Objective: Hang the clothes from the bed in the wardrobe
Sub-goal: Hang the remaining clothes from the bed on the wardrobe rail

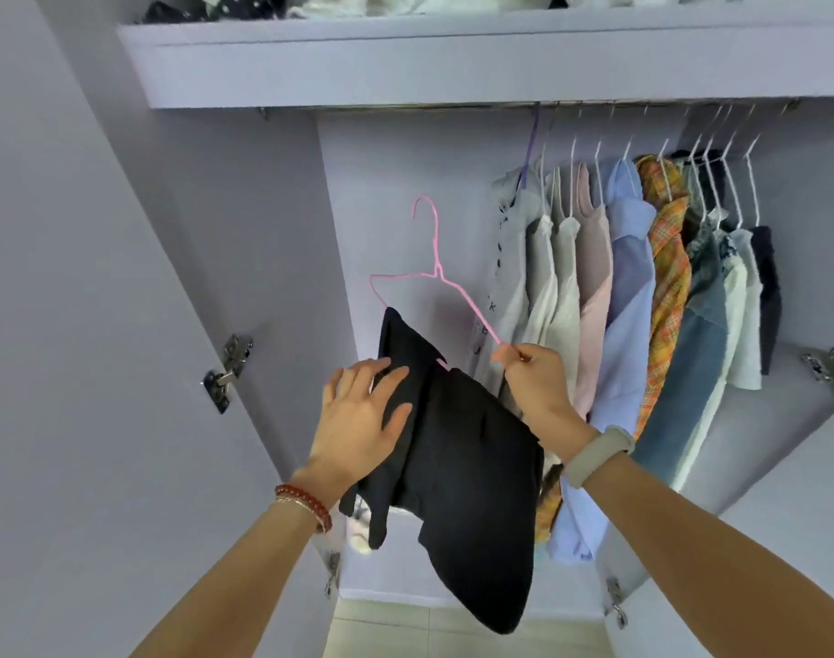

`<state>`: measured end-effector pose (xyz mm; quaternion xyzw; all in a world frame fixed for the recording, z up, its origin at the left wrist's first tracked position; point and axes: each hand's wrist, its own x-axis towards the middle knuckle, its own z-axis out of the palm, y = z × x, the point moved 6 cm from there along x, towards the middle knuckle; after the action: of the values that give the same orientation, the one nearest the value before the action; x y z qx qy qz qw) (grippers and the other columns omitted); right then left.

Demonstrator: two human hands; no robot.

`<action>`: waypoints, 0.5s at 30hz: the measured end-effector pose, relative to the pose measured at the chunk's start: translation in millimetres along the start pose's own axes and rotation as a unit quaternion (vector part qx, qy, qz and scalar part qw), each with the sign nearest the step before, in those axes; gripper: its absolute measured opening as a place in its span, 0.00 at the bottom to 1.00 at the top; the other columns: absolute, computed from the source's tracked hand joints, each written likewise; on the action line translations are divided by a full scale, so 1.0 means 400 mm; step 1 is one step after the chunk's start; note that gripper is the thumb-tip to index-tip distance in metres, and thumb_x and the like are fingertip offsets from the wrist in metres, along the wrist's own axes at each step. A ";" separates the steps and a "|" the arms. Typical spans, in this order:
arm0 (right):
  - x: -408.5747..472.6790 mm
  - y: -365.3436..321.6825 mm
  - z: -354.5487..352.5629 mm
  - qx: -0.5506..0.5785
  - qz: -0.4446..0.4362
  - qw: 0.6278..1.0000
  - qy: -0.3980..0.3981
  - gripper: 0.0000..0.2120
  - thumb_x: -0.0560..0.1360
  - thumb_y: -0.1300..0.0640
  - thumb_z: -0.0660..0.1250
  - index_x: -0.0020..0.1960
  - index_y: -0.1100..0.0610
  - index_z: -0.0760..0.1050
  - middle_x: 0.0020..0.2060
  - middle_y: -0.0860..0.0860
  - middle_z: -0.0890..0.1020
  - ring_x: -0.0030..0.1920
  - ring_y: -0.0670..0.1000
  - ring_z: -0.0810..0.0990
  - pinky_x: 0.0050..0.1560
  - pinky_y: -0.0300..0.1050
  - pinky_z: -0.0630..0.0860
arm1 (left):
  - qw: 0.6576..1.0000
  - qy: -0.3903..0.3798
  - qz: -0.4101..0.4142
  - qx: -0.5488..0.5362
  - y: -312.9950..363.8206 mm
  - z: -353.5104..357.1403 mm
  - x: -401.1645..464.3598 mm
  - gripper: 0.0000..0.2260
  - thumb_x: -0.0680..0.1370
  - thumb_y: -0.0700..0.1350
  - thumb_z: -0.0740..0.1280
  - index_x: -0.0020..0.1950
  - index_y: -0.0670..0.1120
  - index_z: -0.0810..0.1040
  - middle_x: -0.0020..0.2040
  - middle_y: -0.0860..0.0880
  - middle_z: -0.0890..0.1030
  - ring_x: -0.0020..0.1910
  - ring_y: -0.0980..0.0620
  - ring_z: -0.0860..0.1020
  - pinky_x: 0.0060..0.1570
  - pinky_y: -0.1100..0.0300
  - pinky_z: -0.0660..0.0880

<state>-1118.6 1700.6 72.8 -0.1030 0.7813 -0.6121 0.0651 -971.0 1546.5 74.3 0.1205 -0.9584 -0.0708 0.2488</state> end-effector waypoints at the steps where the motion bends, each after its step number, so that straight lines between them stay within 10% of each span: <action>1: 0.014 -0.015 0.011 0.012 0.005 1.000 0.005 0.14 0.75 0.62 0.62 0.31 0.53 0.73 0.23 0.47 0.68 0.26 0.46 0.65 0.27 0.38 0.63 | 1.000 0.027 -0.009 0.001 -0.012 -0.024 0.026 0.18 0.74 0.44 0.69 0.63 0.44 0.75 0.62 0.42 0.75 0.61 0.39 0.72 0.63 0.41 0.65; 6: 0.090 -0.106 0.078 0.077 0.012 0.997 0.013 0.10 0.77 0.64 0.57 0.48 0.55 0.77 0.30 0.48 0.72 0.29 0.45 0.67 0.26 0.33 0.65 | 0.983 0.184 0.017 -0.015 -0.012 -0.183 0.203 0.20 0.72 0.37 0.69 0.64 0.40 0.73 0.64 0.35 0.71 0.64 0.33 0.68 0.60 0.38 0.66; 15: 0.273 -0.200 0.093 0.158 0.006 0.979 0.126 0.11 0.75 0.64 0.56 0.45 0.55 0.76 0.32 0.48 0.72 0.30 0.47 0.68 0.30 0.39 0.65 | 0.939 0.324 0.071 0.085 0.039 -0.383 0.467 0.30 0.73 0.43 0.65 0.74 0.48 0.59 0.74 0.36 0.57 0.72 0.33 0.54 0.67 0.35 0.51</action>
<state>-1209.6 1620.9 144.1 -0.0087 0.6775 -0.7353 -0.0143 -1056.6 1500.1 296.0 0.0895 -0.8342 0.0719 0.5393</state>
